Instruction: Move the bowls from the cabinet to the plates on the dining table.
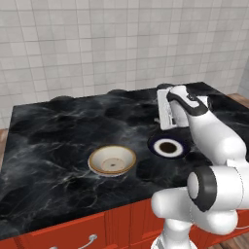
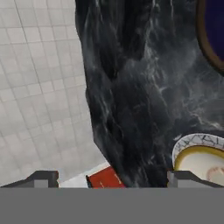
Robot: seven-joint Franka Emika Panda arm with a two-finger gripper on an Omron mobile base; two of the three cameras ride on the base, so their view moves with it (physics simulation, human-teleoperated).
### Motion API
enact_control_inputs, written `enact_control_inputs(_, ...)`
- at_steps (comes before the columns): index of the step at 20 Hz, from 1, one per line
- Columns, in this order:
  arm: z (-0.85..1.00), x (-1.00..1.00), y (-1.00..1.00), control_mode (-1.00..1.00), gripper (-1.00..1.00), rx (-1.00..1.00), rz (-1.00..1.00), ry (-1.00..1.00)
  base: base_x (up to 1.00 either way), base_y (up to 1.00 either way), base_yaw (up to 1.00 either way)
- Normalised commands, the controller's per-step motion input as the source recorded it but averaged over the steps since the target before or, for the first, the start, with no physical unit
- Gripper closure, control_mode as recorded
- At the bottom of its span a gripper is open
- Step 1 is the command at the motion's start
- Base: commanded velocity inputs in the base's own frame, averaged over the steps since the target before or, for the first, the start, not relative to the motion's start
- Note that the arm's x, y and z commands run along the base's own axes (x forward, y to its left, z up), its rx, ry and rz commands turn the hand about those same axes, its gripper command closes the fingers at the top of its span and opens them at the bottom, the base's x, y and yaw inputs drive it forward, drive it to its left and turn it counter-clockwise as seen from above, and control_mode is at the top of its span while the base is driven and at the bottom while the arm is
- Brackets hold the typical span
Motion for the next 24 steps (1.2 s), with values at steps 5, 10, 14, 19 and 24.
enact_control_inputs(5, 0.37, -0.08, -0.47, -1.0, -1.0, 0.0, -0.24, 0.3, 0.0, 0.0, 0.0)
enact_control_inputs(10, 0.66, -0.58, -0.86, -1.0, -1.0, 0.05, -0.05, 0.14, 0.0, 0.0, 0.0)
enact_control_inputs(14, 0.48, -0.99, -0.35, -1.0, -1.0, 0.0, 0.0, -0.03, 0.0, 0.0, 0.0)
enact_control_inputs(19, 0.57, -0.91, 0.06, -1.0, -1.0, -0.02, 0.0, -0.1, 0.0, 0.0, 0.0)
enact_control_inputs(24, 0.5, -0.69, 0.1, -1.0, -1.0, -0.13, -0.05, -0.08, 0.0, 0.0, 0.0)
